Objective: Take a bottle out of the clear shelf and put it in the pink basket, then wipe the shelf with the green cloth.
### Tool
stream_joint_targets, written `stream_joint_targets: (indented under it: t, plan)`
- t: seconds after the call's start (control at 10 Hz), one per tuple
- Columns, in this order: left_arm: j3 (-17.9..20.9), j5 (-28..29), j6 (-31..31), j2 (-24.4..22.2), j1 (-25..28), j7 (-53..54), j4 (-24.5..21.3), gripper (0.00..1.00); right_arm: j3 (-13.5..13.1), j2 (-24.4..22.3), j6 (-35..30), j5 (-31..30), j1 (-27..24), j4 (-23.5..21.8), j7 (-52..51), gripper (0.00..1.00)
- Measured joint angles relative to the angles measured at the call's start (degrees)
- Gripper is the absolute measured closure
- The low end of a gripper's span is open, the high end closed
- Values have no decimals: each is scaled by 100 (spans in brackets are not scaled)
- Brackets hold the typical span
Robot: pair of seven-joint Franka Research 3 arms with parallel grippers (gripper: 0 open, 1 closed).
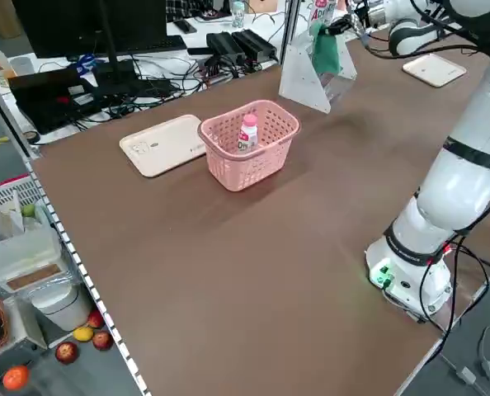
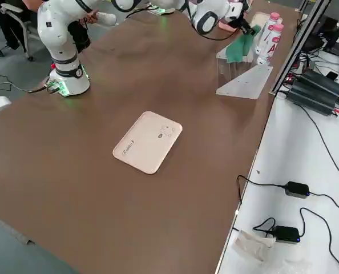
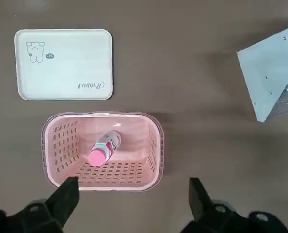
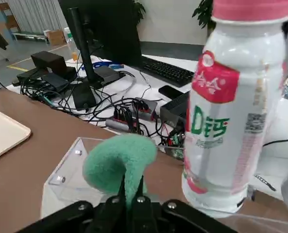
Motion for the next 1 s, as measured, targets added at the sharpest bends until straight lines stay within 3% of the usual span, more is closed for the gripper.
stream_joint_targets:
  t: [0.5, 1.0]
  plan:
    - [-24, 0, 0, -1, -58, 0, 2, 0, -44, 18, 20, -797, -830, -168, -463, 98]
    - [-27, 0, 0, -1, -66, 0, 3, 0, 1, -27, 551, -752, -671, -454, -336, 98]
